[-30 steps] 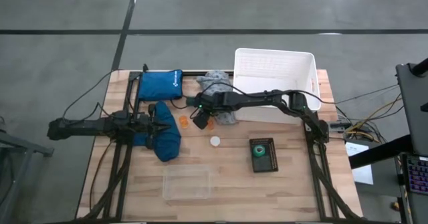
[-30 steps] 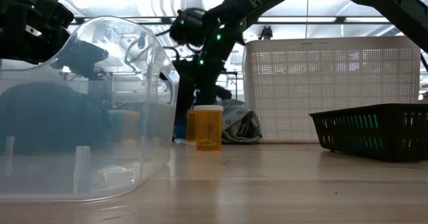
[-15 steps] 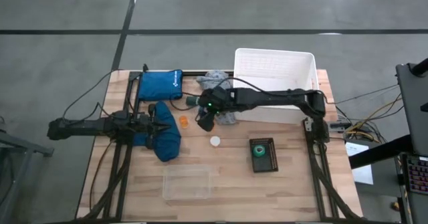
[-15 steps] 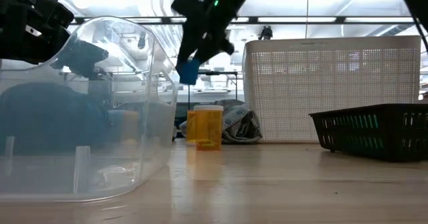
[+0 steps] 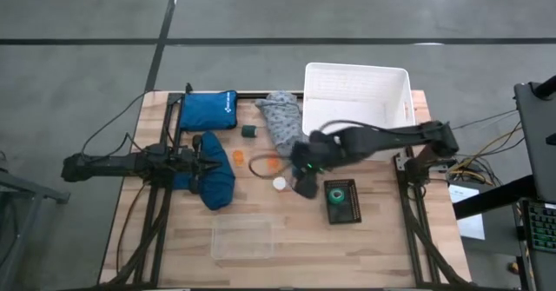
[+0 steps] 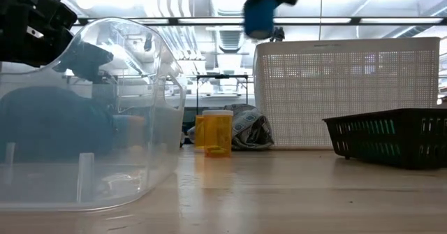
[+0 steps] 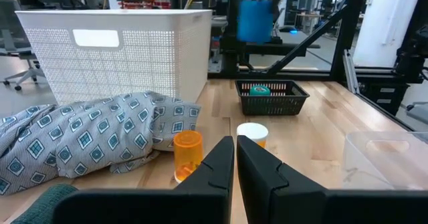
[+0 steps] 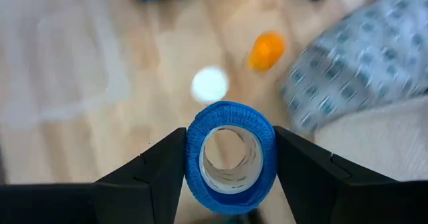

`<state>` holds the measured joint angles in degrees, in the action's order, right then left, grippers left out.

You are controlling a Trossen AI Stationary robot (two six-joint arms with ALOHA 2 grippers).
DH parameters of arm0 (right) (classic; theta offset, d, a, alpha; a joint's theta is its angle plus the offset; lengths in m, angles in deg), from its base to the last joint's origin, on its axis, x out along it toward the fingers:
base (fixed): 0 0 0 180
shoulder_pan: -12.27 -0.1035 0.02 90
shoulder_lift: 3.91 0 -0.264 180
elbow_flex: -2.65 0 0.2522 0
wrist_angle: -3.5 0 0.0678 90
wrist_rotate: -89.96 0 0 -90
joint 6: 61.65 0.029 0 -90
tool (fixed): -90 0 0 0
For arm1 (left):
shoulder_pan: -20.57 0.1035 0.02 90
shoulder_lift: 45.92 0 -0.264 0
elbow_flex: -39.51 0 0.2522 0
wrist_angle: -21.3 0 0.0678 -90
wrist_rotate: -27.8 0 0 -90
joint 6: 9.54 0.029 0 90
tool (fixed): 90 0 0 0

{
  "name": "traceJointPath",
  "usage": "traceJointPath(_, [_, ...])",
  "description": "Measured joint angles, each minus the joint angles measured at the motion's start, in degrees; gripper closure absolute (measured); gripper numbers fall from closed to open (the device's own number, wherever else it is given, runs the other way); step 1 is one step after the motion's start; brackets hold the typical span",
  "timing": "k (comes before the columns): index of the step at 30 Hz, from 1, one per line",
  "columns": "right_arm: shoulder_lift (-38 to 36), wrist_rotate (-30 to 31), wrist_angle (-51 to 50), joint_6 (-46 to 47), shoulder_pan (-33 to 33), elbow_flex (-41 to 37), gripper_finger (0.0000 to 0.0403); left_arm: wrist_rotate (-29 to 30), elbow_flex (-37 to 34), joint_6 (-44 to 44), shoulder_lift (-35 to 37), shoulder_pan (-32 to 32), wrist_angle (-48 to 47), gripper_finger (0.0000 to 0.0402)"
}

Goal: Pick & place medical supplies in basket/bin
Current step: Put the blue bandage into the black bin

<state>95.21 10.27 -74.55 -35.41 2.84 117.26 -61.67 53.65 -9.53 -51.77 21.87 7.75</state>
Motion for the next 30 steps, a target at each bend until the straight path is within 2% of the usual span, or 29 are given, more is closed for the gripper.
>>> traceJointPath(5, [-4.3,0.1,-1.8,1.6,-5.2,-4.1,0.0196,0.0,0.0,0.0,0.0,0.0,0.0,0.0376])
traceJointPath(12, [-8.3,-0.3,-0.4,2.8,-10.2,-14.6,0.0196,0.0,0.0,0.0,0.0,0.0,0.0,0.0376])
traceJointPath(16, [-9.7,-3.5,-0.2,4.6,-12.7,-19.9,0.0196,0.0,0.0,-0.2,0.0,0.0,0.0,0.0376])
traceJointPath(19, [-9.9,-5.0,-0.1,6.2,-14.1,-22.8,0.0196,0.0,0.0,-0.2,0.0,0.0,0.0,0.0376])
traceJointPath(26, [-9.9,-4.4,2.0,6.3,-16.0,-27.6,0.0196,0.0,0.0,-0.2,0.0,0.0,0.0,0.0376])
traceJointPath(30, [-10.9,-3.5,6.5,5.4,-16.6,-31.8,0.0196,0.0,0.0,-0.2,0.0,0.0,0.0,0.0376])
